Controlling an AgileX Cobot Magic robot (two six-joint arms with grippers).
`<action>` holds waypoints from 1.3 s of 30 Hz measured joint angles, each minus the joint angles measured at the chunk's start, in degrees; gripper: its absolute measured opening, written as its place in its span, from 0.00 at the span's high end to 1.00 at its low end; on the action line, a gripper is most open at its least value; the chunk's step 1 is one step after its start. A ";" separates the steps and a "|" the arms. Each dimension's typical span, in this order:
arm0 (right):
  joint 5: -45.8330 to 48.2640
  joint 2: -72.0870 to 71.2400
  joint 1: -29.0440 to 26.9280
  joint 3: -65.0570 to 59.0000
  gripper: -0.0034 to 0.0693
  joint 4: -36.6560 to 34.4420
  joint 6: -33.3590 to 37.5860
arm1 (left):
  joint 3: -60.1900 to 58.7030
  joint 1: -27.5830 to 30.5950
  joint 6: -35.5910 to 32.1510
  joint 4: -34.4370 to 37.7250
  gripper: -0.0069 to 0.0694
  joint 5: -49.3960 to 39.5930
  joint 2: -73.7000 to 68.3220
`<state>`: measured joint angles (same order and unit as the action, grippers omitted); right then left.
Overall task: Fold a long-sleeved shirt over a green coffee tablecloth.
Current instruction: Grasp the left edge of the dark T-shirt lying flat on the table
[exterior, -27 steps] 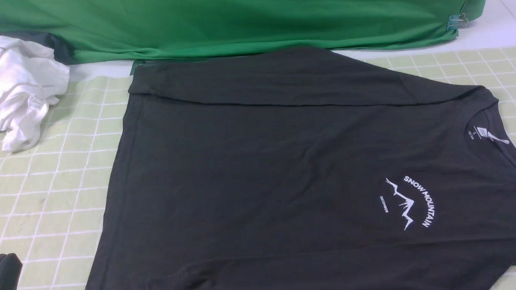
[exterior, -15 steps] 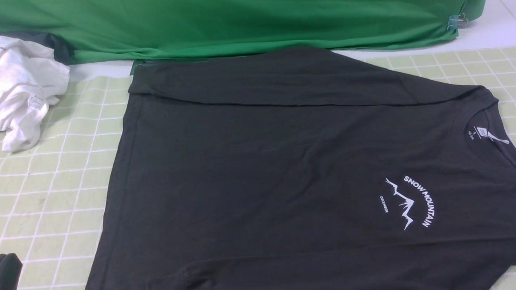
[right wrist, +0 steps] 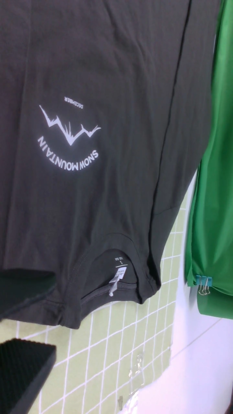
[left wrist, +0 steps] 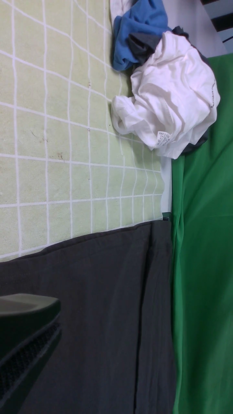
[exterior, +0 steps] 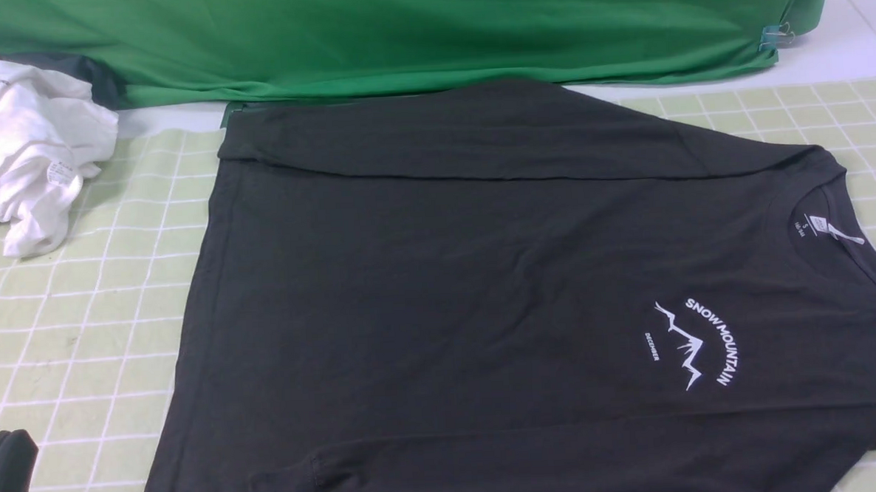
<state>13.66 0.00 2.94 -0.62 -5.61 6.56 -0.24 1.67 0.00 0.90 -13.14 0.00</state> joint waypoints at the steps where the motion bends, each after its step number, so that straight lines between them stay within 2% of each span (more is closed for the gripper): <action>1: 0.00 0.00 0.00 0.00 0.62 0.08 0.22 | 0.00 0.00 0.00 0.00 0.89 0.00 0.00; 5: 0.00 0.00 0.00 0.00 0.62 0.68 2.81 | 0.00 0.00 0.00 0.00 0.89 0.00 0.00; 19: -1.66 0.00 0.00 0.00 0.62 0.70 3.06 | 0.00 0.00 -1.02 -3.85 0.89 0.05 -0.01; 23: -2.79 0.00 0.00 0.00 0.62 0.41 2.30 | 0.00 0.00 0.00 -1.29 0.89 0.84 0.00; 27: -5.91 0.00 0.00 0.00 0.62 -11.69 -19.69 | 0.00 0.00 11.84 23.26 0.89 1.56 0.00; 28: -6.16 0.00 0.00 0.00 0.62 -14.07 -28.31 | 0.00 0.00 14.67 30.19 0.89 1.56 0.00; 30: -6.19 0.00 0.00 0.00 0.62 -16.65 -40.43 | 0.00 0.00 16.75 37.18 0.89 1.56 0.00; 33: -6.19 0.00 0.00 0.00 0.62 -17.74 -46.16 | 0.00 0.00 17.81 40.33 0.89 1.75 0.00; 39: -6.55 0.00 0.00 0.00 0.62 -18.02 -48.40 | 0.00 0.00 18.75 41.37 0.89 3.02 0.00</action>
<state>7.11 0.00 2.94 -0.62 -23.63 -41.84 -0.24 1.67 18.75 42.27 -10.12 0.00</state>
